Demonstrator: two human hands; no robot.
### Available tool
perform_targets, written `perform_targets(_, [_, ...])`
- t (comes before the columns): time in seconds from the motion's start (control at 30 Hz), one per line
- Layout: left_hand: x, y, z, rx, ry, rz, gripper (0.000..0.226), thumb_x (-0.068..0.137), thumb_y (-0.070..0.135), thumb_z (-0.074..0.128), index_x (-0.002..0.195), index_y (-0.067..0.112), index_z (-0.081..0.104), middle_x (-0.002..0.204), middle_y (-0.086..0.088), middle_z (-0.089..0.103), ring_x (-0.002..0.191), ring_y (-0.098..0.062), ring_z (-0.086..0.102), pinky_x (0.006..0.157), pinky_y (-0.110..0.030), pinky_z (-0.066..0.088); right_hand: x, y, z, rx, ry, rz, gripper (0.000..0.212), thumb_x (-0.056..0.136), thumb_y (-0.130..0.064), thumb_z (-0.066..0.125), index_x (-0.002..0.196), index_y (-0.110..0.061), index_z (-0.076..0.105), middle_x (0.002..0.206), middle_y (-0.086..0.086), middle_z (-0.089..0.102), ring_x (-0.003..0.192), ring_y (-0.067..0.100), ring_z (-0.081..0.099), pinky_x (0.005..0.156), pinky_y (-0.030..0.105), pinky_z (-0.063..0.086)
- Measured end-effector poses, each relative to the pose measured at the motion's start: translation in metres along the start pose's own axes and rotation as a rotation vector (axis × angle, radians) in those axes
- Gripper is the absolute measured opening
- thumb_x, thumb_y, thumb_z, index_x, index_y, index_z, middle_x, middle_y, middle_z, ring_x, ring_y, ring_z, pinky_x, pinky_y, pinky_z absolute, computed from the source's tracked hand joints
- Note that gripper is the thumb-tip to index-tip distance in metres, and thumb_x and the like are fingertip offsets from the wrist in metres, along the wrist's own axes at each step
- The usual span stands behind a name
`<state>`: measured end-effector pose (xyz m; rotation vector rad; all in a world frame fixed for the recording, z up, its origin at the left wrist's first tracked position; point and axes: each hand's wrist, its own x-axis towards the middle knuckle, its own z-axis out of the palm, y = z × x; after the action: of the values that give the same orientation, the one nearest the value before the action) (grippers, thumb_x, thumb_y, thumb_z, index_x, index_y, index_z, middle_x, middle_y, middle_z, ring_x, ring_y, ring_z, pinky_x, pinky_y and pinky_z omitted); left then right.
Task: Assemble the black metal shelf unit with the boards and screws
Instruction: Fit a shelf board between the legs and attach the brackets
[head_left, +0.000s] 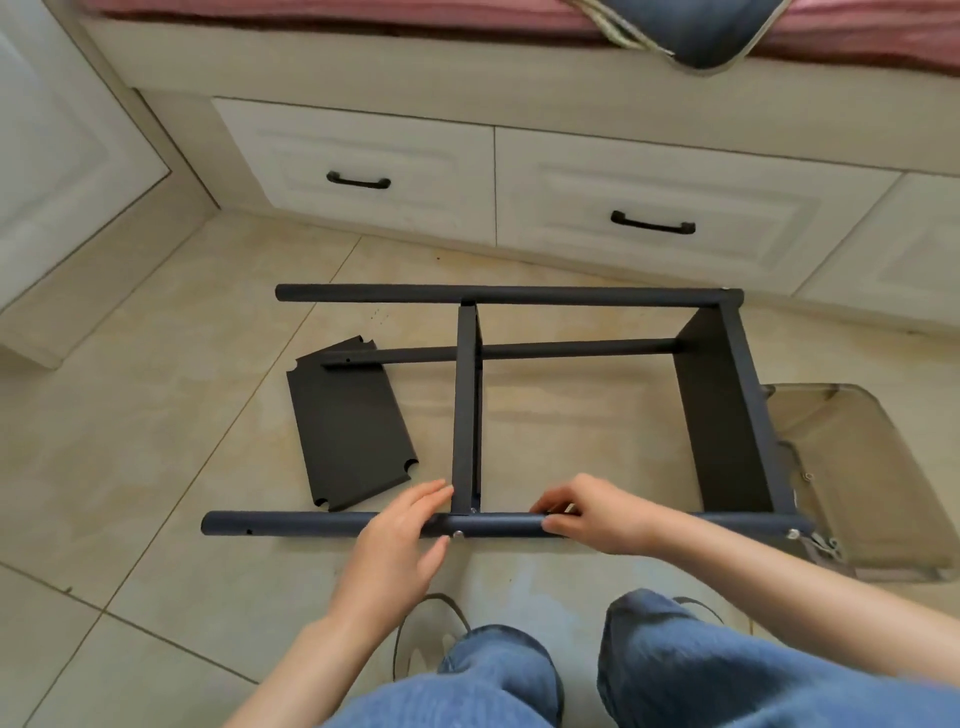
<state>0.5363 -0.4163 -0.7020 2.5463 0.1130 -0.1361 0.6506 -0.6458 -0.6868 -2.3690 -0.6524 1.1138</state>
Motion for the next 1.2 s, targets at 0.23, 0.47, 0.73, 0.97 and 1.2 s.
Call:
perform_targets(0.23, [-0.024,0.004,-0.011,-0.324,0.246,-0.436,0.019,0.086,0.008,0.074,0.086,0.027,0.073,0.087,0.017,0.072,0.088,0.004,0.065,0.082,-0.017,0.052,0.001,0.002,0.001,0.001,0.035,-0.036,0.03,0.099,-0.026,0.054,0.125,-0.017,0.066,0.115,0.001,0.069,0.099,0.014,0.062,0.089,0.027,0.049])
perform_targets(0.47, [-0.012,0.008,0.008,-1.333,0.121,-1.026,0.028,0.092,0.012,0.07,0.115,-0.002,0.059,0.11,-0.019,0.068,0.106,-0.036,0.067,0.089,-0.042,0.055,0.005,0.007,0.005,0.004,0.068,-0.046,0.031,0.099,-0.029,0.055,0.126,-0.018,0.066,0.117,0.0,0.069,0.099,0.012,0.062,0.089,0.025,0.049])
perform_targets(0.73, [0.021,0.027,0.024,-1.736,0.292,-1.108,0.041,0.098,0.007,0.06,0.134,-0.005,0.046,0.122,-0.027,0.059,0.115,-0.042,0.059,0.082,-0.048,0.05,0.01,0.014,0.008,0.01,0.094,-0.05,0.029,0.097,-0.03,0.057,0.123,-0.022,0.068,0.109,-0.004,0.071,0.093,0.009,0.062,0.083,0.021,0.049])
perform_targets(0.97, [0.023,0.029,0.018,-1.762,0.286,-1.028,0.042,0.1,0.003,0.054,0.14,-0.008,0.044,0.131,-0.028,0.059,0.106,-0.038,0.061,0.093,-0.051,0.046,0.008,0.013,0.005,0.017,0.141,-0.072,0.03,0.099,-0.03,0.055,0.125,-0.021,0.067,0.111,-0.003,0.071,0.095,0.011,0.063,0.086,0.023,0.05])
perform_targets(1.2, [0.033,0.042,-0.003,-1.704,0.244,-1.015,0.044,0.098,0.003,0.058,0.139,-0.007,0.044,0.12,-0.026,0.062,0.111,-0.038,0.061,0.091,-0.053,0.049,0.0,0.012,-0.012,0.035,0.152,-0.103,0.031,0.1,-0.03,0.054,0.128,-0.022,0.065,0.111,-0.004,0.071,0.094,0.01,0.064,0.085,0.023,0.053])
